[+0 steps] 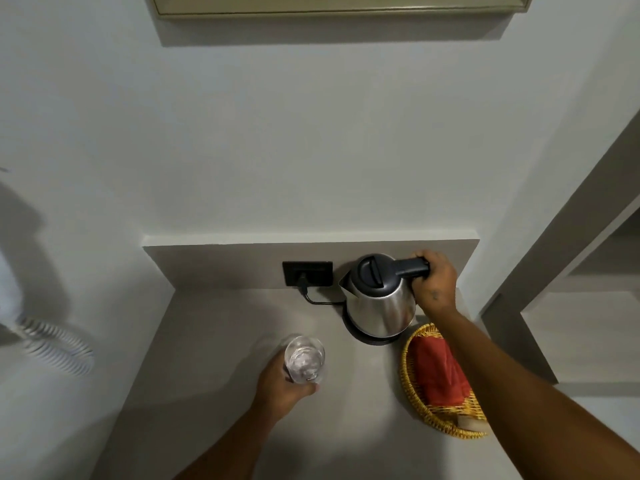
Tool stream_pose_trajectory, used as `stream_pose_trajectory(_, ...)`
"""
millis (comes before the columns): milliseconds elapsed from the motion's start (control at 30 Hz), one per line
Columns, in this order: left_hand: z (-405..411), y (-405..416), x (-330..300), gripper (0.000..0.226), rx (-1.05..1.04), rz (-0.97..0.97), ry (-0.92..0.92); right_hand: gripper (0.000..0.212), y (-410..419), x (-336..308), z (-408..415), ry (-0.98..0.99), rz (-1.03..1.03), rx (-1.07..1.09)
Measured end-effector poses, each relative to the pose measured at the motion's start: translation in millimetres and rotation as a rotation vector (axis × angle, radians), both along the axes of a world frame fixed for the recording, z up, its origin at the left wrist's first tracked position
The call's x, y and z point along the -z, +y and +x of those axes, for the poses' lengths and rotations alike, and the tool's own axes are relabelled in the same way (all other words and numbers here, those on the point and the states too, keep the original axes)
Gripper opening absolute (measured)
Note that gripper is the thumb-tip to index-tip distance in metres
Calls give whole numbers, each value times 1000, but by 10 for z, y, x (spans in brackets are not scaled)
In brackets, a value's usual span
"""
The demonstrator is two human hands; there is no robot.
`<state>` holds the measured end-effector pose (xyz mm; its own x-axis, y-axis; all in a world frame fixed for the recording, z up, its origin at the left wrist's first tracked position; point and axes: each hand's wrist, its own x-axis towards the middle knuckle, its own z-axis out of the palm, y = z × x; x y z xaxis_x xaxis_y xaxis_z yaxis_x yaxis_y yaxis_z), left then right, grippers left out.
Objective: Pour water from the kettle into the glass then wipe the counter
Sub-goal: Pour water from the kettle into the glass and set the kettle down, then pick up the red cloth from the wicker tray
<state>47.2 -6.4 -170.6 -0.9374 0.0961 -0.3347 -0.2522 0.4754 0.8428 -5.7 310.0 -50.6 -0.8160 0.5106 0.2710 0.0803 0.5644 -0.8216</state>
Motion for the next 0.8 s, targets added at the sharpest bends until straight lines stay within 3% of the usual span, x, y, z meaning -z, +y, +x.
stream_pose_trajectory(233, -9, 21, -6, 72, 3, -41, 10, 30, -4, 122, -133, -20, -132, 86)
stream_pose_trajectory(333, -12, -11, 55, 73, 6, -37, 32, 29, 89, 173, -127, -120, -130, 94)
stream_pose_trajectory(467, -22, -53, 122, 82, 73, -39, 71, 63, 55, 346, 227, -254, -77, 183)
stream_pose_trajectory(567, -26, -118, 163, 92, 148, -68, 155, 62, -119, 632, 706, -331, 53, 208)
stream_pose_trajectory(633, -33, -148, 156, 93, 193, -94, 247, 57, -200, 874, 926, -511, 201, 198)
stream_pose_trajectory(733, -62, -174, 60, 85, 278, -290, 492, 62, -239, 1103, 1052, -756, 270, 161)
stream_pose_trajectory(800, -109, -188, 40, 81, 336, -384, 565, 67, -240, 1154, 1051, -817, 302, 125)
